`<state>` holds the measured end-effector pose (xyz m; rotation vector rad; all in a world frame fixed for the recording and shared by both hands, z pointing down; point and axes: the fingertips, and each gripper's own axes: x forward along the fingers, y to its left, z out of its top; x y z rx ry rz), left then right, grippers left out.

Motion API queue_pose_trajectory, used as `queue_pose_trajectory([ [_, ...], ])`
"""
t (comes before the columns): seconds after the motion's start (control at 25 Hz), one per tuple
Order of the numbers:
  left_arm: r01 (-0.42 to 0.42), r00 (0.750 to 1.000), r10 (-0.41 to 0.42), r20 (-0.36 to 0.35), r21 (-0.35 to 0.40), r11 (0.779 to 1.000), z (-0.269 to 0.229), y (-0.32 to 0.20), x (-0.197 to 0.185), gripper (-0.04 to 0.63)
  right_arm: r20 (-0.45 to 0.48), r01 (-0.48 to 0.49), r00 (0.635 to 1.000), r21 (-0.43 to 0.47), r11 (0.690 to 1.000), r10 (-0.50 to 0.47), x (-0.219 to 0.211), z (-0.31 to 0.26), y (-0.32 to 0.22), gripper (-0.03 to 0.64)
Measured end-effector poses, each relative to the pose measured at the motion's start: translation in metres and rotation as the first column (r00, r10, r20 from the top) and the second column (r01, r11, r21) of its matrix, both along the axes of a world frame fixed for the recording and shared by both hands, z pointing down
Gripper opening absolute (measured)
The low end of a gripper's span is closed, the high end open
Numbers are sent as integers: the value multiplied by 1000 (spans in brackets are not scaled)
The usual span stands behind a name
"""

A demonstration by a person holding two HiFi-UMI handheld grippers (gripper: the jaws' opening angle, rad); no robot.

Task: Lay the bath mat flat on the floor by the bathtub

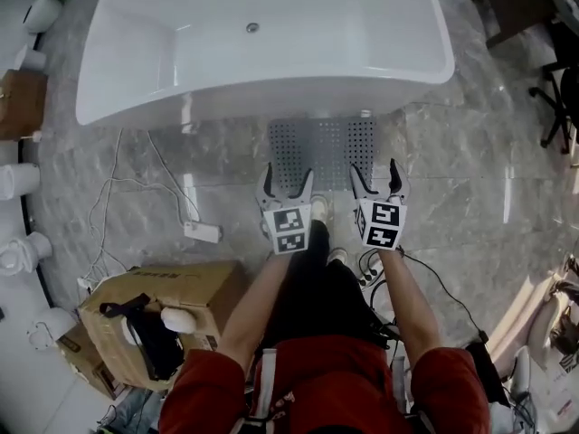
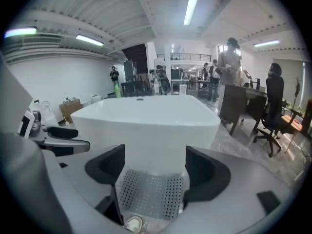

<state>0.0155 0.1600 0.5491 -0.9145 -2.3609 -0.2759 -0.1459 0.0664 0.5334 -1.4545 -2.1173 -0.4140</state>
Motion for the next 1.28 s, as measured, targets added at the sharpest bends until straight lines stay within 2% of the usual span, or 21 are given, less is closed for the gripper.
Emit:
queue_pose_trajectory([
  [0.16, 0, 996, 6, 94, -65, 998, -76, 0, -10, 367, 66, 14, 998, -115, 993, -6, 3, -87, 7, 380],
  [0.36, -28, 988, 51, 144, -158, 987, -168, -21, -15, 367, 120, 76, 991, -200, 977, -52, 25, -181, -3, 380],
  [0.56, -14, 972, 73, 222, -255, 967, -251, -39, -17, 366, 192, 96, 981, -301, 949, -38, 29, -263, -20, 380],
  [0.72, 9, 959, 82, 273, -317, 948, -310, -43, -22, 366, 257, 96, 966, -397, 913, 10, 15, -329, -32, 380],
  [0.84, 30, 951, 85, 297, -362, 932, -345, -45, -11, 365, 280, 115, 960, -464, 878, 22, 25, -365, -37, 380],
  [1.04, 61, 939, 107, 328, -465, 883, -398, -50, 3, 365, 304, 161, 952, -553, 817, 18, 47, -413, -37, 379],
  [1.16, 79, 928, 105, 358, -462, 883, -408, -54, 13, 365, 313, 186, 950, -575, 797, 5, 56, -425, -37, 379],
  [1.28, 73, 926, 108, 362, -451, 889, -412, -57, 18, 365, 327, 204, 945, -576, 792, -5, 61, -432, -39, 379],
])
